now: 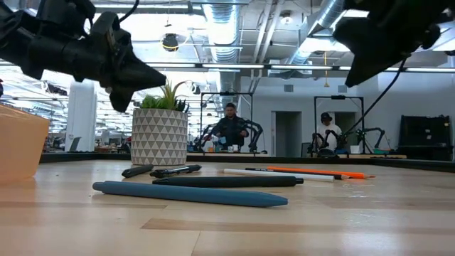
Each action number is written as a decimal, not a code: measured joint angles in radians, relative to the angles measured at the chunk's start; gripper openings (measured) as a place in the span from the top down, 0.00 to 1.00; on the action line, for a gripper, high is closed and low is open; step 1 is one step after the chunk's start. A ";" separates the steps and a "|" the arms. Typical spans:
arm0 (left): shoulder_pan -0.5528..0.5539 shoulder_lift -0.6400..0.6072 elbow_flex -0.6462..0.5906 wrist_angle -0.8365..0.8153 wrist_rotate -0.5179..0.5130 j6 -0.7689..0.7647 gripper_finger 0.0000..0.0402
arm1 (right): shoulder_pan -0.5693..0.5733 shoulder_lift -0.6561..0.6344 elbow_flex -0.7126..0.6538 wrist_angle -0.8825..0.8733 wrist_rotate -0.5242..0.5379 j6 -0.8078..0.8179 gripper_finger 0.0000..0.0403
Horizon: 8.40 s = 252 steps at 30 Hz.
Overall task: Sort pens & pencils
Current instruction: Put the orange pencil into the gray bin
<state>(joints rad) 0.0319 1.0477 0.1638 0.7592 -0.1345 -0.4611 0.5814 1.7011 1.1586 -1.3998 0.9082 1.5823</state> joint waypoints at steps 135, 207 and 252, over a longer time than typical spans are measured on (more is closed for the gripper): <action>0.001 0.000 0.067 -0.284 -0.088 0.125 0.94 | -0.181 -0.001 -0.615 1.472 -0.258 -0.518 0.73; 0.000 0.000 0.067 -0.299 -0.070 0.113 0.94 | -0.086 0.137 -0.616 1.545 -0.043 -0.428 0.73; 0.001 0.000 0.067 -0.302 -0.059 0.114 0.94 | -0.084 0.152 -0.620 1.592 -0.004 -0.401 0.90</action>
<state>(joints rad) 0.0326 1.0475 0.2306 0.4572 -0.1936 -0.3469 0.4973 1.8530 0.5385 0.1919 0.9039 1.1816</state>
